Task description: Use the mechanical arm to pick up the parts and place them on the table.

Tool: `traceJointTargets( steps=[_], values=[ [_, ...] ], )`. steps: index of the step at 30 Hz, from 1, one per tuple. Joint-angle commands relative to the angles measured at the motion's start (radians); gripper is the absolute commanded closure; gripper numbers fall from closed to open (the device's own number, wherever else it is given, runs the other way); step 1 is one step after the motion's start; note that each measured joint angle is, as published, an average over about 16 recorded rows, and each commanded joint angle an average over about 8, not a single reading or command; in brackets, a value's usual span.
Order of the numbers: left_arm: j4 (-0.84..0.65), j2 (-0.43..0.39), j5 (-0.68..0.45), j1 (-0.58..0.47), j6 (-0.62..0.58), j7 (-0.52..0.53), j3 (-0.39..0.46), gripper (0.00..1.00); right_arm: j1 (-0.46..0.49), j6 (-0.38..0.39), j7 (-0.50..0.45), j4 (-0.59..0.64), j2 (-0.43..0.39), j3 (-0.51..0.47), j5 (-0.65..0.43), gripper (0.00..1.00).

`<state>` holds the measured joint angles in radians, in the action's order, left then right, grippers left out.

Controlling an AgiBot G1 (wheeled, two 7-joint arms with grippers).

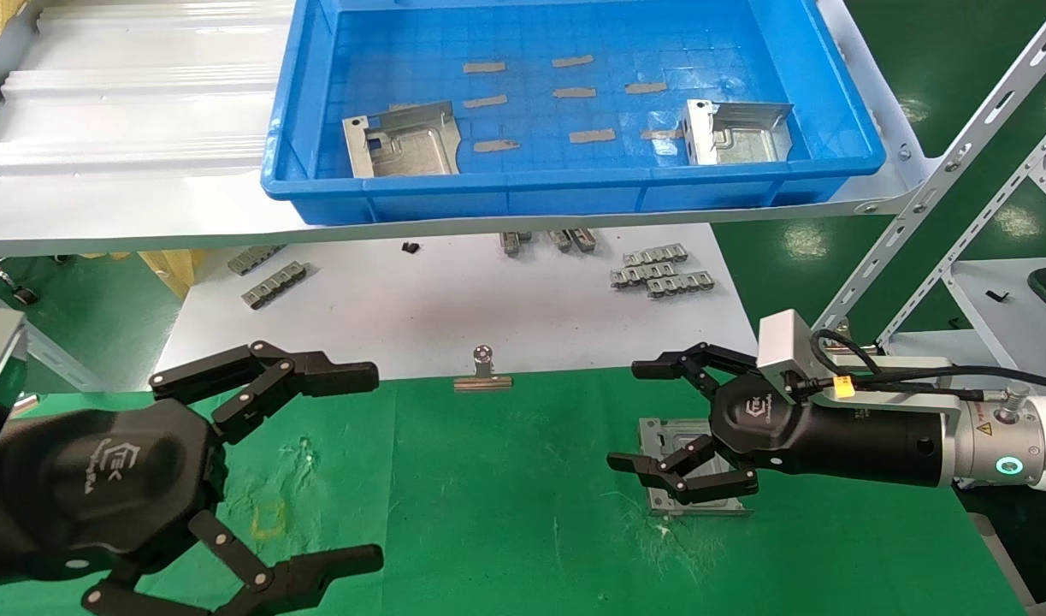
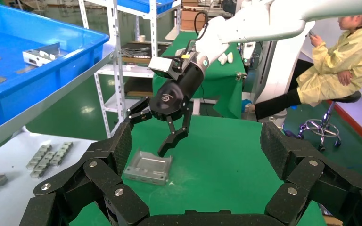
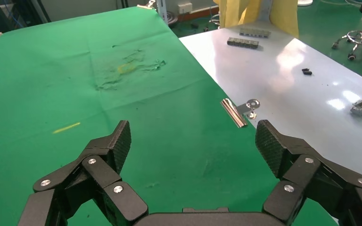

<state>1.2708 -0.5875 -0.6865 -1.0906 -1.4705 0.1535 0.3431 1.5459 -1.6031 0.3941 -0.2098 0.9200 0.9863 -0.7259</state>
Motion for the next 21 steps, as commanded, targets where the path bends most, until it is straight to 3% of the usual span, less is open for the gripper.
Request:
traceJointTargets(
  steps=[1, 9, 21],
  values=[
    [0.000, 0.000, 0.000, 0.000, 0.000, 0.000, 0.000, 0.00, 0.001, 0.001, 0.003, 0.007, 0.002, 0.001, -0.003, 0.00],
    [0.000, 0.000, 0.000, 0.000, 0.000, 0.000, 0.000, 0.00, -0.009, 0.004, -0.008, -0.013, -0.003, -0.018, -0.011, 0.00],
    [0.000, 0.000, 0.000, 0.000, 0.000, 0.000, 0.000, 0.00, -0.100, 0.025, -0.121, -0.223, -0.063, -0.154, -0.009, 0.00]
  ],
)
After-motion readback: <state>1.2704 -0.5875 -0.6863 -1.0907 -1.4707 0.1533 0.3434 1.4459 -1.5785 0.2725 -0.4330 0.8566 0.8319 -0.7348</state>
